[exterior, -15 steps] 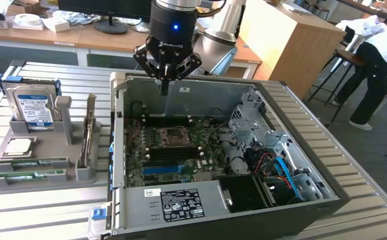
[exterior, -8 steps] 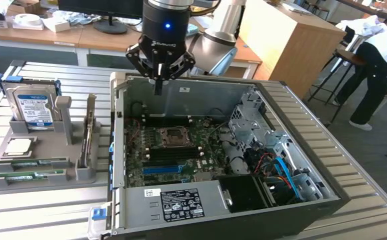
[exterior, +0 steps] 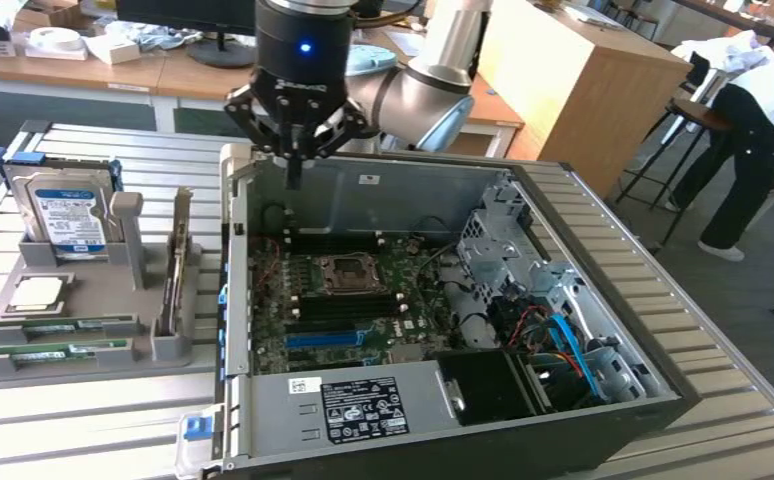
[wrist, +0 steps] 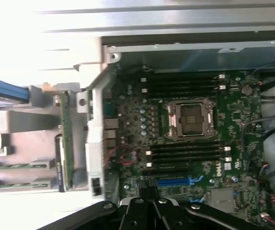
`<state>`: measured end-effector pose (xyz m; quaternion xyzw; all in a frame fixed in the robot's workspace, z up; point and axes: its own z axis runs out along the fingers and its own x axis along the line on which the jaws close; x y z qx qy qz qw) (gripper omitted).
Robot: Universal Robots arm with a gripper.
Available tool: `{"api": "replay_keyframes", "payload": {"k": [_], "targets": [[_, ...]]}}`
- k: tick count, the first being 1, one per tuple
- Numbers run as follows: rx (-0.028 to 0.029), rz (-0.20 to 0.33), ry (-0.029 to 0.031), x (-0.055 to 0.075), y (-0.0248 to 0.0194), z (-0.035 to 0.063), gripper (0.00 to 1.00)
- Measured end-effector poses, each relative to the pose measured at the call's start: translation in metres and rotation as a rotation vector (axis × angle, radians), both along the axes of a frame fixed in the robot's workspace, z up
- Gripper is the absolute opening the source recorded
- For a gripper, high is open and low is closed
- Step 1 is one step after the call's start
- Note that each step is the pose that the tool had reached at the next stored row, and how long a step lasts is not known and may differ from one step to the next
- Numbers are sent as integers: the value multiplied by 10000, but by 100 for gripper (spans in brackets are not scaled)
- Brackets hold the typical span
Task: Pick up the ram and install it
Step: 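Reach for the ram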
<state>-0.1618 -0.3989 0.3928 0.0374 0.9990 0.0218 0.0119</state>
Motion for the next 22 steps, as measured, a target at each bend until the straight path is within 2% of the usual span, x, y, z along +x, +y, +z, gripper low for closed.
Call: {"api": "replay_keyframes", "payload": {"k": [10,22], "targets": [[-17,0,25,-343,0,-5,10],[-43,2,103,-676,0,-11,10]]}}
